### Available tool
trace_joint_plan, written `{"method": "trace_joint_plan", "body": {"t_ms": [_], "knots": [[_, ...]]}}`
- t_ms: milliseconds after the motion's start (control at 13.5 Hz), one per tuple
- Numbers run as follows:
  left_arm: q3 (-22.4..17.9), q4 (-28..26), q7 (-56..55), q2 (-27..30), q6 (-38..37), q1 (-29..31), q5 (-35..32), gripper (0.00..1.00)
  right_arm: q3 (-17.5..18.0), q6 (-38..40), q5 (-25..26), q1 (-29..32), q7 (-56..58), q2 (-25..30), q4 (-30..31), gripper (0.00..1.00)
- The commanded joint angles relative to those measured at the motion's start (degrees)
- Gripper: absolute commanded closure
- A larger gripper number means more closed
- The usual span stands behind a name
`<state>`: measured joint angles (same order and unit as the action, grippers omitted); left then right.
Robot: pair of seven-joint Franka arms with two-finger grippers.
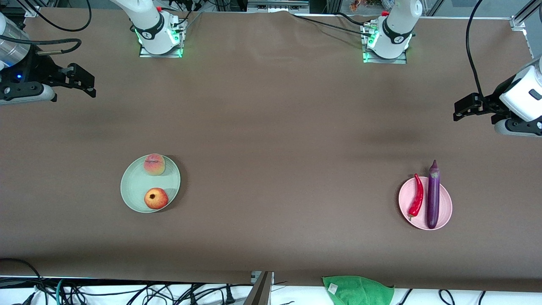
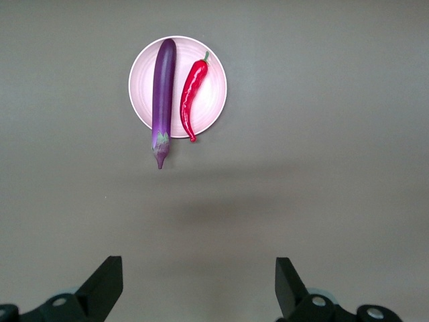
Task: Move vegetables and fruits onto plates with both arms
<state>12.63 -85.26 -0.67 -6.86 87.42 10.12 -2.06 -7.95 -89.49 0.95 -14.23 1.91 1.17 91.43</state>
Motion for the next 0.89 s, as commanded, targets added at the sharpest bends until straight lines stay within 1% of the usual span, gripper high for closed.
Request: {"method": "trace_joint_plan", "body": {"t_ms": [0, 816], "knots": [[0.2, -0.7, -5.8, 1.3, -0.8, -0.5, 0.3, 0.0, 0.9, 1.0, 0.9, 0.8, -0.8, 0.0, -0.9, 0.0], [-0.3, -0.7, -5.7, 1.2, -1.1, -0.5, 0.4, 0.0, 0.9, 1.0, 0.9, 0.8, -0.8, -0.1, -0.9, 0.0]]}}
